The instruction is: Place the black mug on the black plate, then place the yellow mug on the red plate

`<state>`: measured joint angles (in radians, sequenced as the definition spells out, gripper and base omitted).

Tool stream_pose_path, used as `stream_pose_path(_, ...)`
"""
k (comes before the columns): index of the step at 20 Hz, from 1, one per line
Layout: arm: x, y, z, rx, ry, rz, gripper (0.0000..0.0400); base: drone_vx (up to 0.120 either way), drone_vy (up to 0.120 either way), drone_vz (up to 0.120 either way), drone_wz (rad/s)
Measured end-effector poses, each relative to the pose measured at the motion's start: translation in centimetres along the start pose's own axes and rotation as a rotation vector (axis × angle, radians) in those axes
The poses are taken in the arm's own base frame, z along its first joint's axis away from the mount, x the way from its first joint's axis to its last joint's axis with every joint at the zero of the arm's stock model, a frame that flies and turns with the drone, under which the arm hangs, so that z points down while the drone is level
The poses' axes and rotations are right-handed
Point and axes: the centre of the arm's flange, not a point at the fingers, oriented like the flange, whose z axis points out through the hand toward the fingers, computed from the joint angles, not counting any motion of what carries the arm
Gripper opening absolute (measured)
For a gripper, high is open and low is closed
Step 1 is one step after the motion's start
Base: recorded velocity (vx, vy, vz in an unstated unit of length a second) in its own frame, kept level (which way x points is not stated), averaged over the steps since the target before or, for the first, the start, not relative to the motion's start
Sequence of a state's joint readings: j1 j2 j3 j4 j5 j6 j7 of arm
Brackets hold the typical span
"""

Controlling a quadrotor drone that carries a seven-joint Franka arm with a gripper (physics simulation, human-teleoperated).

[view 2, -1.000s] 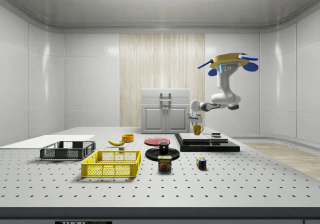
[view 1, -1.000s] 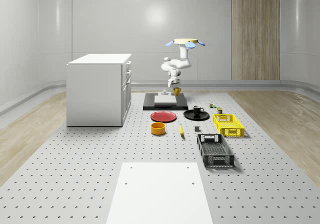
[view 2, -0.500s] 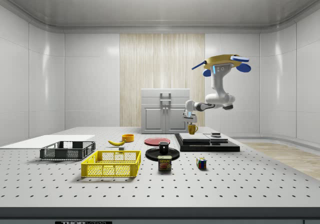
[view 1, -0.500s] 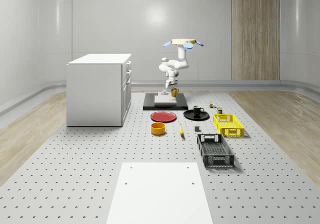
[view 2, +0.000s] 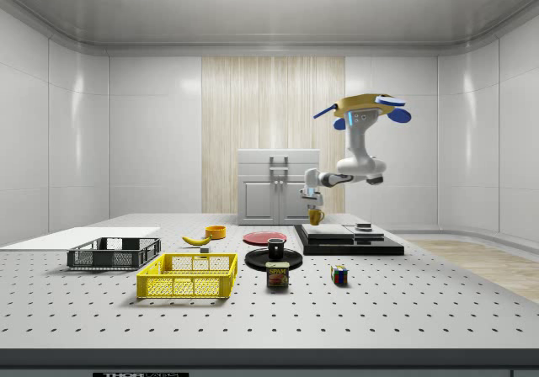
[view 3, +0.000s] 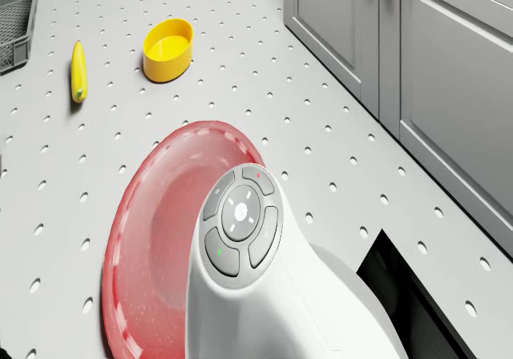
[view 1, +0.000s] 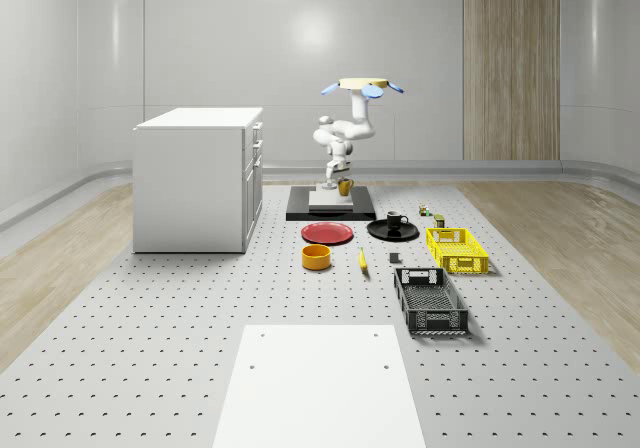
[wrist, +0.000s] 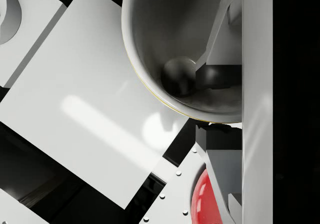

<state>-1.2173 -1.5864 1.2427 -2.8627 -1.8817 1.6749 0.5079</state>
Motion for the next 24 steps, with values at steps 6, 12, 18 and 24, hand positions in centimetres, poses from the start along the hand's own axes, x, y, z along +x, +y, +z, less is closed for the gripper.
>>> stream_pose_path(6,0.0,0.0,0.0,0.0,0.0,0.0,0.01,0.12,0.0,-0.067,0.0)
stream_pose_path(12,0.0,0.0,0.0,0.0,0.0,0.0,0.01,0.12,0.0,-0.013,0.0)
stream_pose_path(18,0.0,0.0,0.0,0.0,0.0,0.0,0.01,0.12,0.0,-0.053,0.0)
stream_pose_path(24,0.0,0.0,0.0,0.0,0.0,0.0,0.01,0.12,0.0,0.0,0.0)
